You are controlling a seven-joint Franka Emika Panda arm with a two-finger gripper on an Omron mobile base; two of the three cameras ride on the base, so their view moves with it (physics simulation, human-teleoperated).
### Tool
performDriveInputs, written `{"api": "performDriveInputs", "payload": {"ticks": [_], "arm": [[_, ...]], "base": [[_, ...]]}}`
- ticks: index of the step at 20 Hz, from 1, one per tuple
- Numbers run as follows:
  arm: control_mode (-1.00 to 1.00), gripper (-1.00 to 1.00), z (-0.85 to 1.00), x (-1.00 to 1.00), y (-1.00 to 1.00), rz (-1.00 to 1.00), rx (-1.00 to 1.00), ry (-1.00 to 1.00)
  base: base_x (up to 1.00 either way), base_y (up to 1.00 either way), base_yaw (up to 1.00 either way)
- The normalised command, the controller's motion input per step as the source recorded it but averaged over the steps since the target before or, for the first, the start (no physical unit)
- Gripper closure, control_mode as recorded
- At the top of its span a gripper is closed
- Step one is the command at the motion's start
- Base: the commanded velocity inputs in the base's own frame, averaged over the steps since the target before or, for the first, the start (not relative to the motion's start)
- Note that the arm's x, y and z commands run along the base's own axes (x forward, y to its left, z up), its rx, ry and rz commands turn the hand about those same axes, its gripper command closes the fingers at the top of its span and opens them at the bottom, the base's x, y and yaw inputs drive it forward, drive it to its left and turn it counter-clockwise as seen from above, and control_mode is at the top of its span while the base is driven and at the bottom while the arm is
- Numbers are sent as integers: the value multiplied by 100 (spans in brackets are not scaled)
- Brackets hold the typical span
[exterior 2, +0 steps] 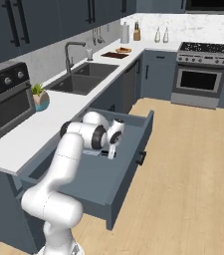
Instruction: Pick up the knife from the drawer and place it on the cutting board. Then place the meat from the plate to the cutting board.
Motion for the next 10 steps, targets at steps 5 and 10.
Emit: {"api": "performDriveInputs", "payload": {"ticks": [5, 10], "arm": [[-100, 100, 36, -8, -30, 0, -1, 0], [-100, 100, 93, -16, -51, 0, 0, 2]], "base": [[0, 0, 0], [0, 0, 0]]}}
